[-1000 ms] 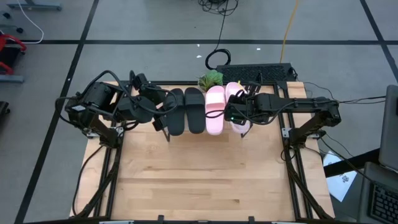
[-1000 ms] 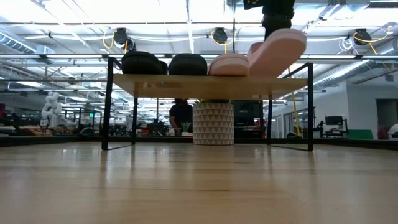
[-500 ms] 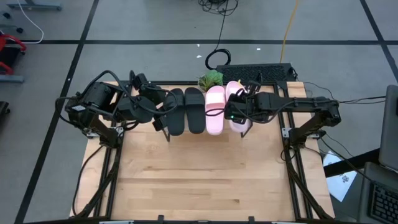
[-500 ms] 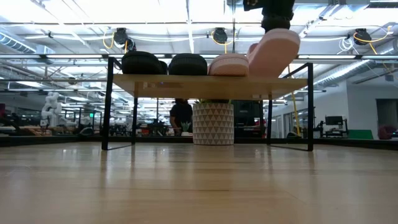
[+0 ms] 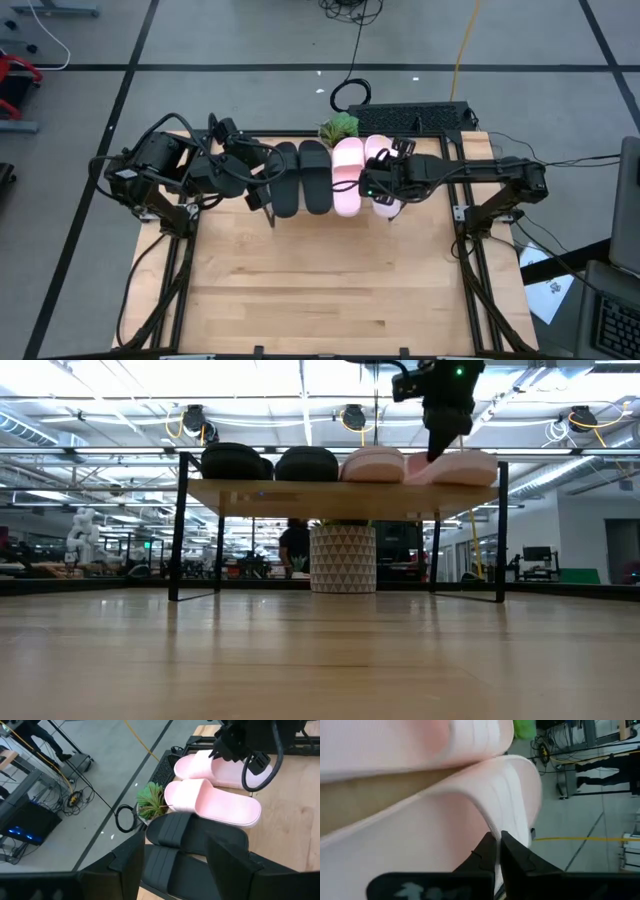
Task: Pick and place slides into the shelf
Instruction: Put the pink slipper on the shelf
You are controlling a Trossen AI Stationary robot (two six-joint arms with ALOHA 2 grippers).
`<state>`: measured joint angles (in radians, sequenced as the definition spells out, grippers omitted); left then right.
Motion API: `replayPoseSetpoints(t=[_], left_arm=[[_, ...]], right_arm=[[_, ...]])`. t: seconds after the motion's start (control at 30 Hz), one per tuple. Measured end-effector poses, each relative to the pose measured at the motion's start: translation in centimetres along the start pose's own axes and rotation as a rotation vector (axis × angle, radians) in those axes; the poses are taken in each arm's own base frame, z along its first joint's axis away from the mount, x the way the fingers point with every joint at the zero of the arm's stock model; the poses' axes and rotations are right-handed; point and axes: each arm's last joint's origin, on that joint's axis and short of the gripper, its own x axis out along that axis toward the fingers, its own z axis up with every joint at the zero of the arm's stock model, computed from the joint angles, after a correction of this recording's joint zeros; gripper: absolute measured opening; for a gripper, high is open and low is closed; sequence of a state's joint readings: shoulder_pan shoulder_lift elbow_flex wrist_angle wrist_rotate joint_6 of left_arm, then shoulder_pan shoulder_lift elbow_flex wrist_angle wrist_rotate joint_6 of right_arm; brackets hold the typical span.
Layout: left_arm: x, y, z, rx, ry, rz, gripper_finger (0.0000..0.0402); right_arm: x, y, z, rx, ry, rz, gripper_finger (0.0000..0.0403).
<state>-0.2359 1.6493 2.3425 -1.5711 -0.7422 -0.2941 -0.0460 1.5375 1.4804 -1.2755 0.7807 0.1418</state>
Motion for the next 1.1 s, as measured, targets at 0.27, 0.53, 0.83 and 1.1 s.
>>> replayPoseSetpoints(t=[0.27, 0.53, 0.83, 1.1], left_arm=[[0.0, 0.0, 0.0, 0.004, 0.0, 0.0, 0.0205], [0.0, 0.0, 0.0, 0.003, 0.0, -0.001, 0.0205], [0.0, -0.01, 0.0, 0.0, 0.0, -0.002, 0.0205], [0.0, -0.03, -0.01, -0.003, 0.003, -0.01, 0.0205]], right_arm=[[0.31, 0.35, 0.05, 0.01, -0.006, 0.024, 0.0], [0.3, 0.38, 0.1, -0.008, -0.011, 0.028, 0.0001], [0.3, 0.37, 0.18, -0.002, -0.018, 0.024, 0.0012], [0.34, 0.25, 0.2, -0.008, -0.02, -0.002, 0.0014]])
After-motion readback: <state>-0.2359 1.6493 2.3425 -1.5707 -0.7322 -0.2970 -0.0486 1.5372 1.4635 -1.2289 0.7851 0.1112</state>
